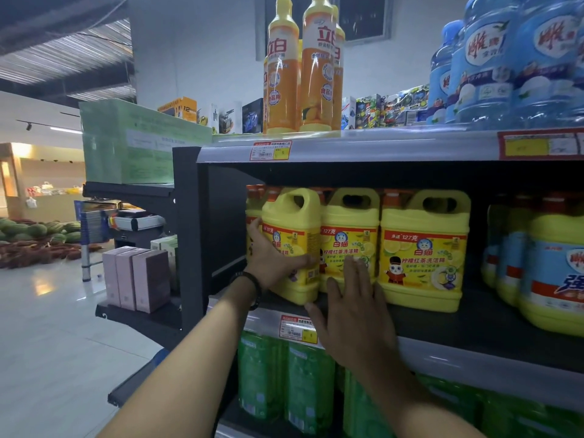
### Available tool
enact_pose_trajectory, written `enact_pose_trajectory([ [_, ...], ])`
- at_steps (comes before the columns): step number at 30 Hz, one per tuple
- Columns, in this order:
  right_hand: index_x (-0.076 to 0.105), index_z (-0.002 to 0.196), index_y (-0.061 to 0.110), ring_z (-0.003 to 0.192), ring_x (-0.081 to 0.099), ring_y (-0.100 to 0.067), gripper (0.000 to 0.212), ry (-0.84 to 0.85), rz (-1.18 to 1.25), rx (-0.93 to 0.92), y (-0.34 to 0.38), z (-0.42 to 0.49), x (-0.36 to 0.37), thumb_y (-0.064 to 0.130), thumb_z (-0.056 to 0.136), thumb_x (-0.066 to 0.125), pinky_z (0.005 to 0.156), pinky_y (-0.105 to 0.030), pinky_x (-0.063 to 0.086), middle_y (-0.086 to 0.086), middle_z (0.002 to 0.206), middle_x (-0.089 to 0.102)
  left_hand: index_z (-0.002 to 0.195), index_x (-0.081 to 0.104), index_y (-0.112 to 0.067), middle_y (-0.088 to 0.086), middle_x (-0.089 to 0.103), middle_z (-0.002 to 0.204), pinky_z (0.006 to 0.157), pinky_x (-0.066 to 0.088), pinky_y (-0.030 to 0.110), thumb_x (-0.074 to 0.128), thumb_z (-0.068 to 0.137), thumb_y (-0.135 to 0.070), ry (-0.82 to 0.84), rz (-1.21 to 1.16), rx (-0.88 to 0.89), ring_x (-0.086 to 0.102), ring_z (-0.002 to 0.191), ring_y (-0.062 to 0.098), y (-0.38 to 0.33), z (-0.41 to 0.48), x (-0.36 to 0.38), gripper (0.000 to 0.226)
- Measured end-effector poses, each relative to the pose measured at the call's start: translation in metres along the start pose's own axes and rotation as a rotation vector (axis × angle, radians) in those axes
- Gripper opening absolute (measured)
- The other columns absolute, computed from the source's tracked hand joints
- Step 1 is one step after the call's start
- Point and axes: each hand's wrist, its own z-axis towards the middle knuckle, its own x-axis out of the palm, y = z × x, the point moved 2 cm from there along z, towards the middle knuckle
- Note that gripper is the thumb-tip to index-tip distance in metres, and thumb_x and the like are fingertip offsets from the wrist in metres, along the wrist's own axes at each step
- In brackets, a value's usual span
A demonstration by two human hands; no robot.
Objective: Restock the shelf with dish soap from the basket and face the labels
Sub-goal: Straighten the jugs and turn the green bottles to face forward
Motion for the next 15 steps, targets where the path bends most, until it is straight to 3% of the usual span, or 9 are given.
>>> enact_pose_trajectory([
  [5,0.046,0.158,0.014,0.166,0.003,-0.043,0.089,0.038,-0.009,0.003,-0.001,0.0,0.0,0.075,0.103,0.015,0.127,-0.064,0.024,-0.026,0.178,0.005,0.151,0.006,-0.041,0.006,0.046,0.141,0.105,0.052,0.058,0.095,0.031,-0.067,-0.281,0.117,0.017,0.054,0.127,0.031,0.006,-0.005,0.009,0.151],
  [11,0.045,0.16,0.013,0.166,0.001,-0.043,0.09,0.049,-0.022,-0.001,0.0,0.0,-0.004,0.074,0.102,0.013,0.127,-0.063,0.024,-0.027,0.177,0.004,0.157,0.0,-0.034,0.018,0.031,0.15,0.114,0.039,0.064,0.1,0.052,-0.044,-0.405,0.161,-0.054,0.037,0.137,0.044,0.007,0.002,0.004,0.145],
  [15,0.046,0.159,0.013,0.165,0.002,-0.044,0.091,0.049,-0.016,-0.009,0.001,0.001,-0.003,0.074,0.101,0.01,0.126,-0.064,0.025,-0.027,0.177,0.004,0.157,-0.005,-0.036,0.018,0.026,0.154,0.116,0.036,0.065,0.099,0.055,-0.044,-0.397,0.185,-0.094,0.032,0.142,0.046,0.012,0.014,-0.001,0.147],
])
